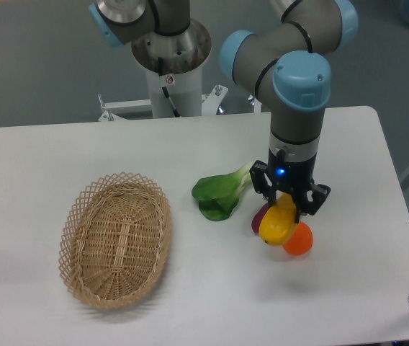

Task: Place the mango on the table
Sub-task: 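Lift the held yellow mango up and away from the orange and sweet potato, then lower the yellow mango onto the table beside the sweet potato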

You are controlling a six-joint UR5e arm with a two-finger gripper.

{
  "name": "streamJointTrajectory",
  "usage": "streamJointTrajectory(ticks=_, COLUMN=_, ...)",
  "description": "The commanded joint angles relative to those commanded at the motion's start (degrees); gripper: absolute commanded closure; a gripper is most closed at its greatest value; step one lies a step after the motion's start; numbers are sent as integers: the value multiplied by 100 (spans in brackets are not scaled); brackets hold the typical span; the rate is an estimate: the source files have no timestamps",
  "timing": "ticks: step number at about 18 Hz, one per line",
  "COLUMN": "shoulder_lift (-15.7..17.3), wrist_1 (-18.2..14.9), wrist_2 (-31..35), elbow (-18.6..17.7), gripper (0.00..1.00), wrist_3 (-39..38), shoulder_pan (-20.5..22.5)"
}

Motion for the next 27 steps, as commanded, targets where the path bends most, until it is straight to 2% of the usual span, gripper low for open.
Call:
streamJointTrajectory(ticks=6, shoulder_lift=26, wrist_1=0, wrist_2=0, elbow=-61, gripper=49, wrist_3=9, shoulder_pan=9)
streamJointTrajectory(ticks=10, shoulder_lift=44, wrist_1=-9, wrist_2=0, elbow=-114, gripper=49, wrist_3=412, shoulder_pan=184)
streamJointTrajectory(ticks=13, shoulder_lift=158, wrist_1=-9, wrist_2=0, elbow=-307, gripper=49, wrist_3=675, shoulder_pan=351)
streamJointTrajectory(ticks=18, shoulder_lift=193, wrist_1=26, wrist_2=-26, elbow=-553, gripper=49, wrist_3=1536, shoulder_pan=790)
streamJointTrajectory(ticks=24, shoulder_lift=132, wrist_1=123, wrist_2=-18, elbow=-1036, gripper=49, wrist_3=3319, shoulder_pan=1528)
streamJointTrajectory(ticks=27, shoulder_lift=-9, wrist_1=342, wrist_2=-18, elbow=-1247, gripper=49, wrist_3=3918, shoulder_pan=1801)
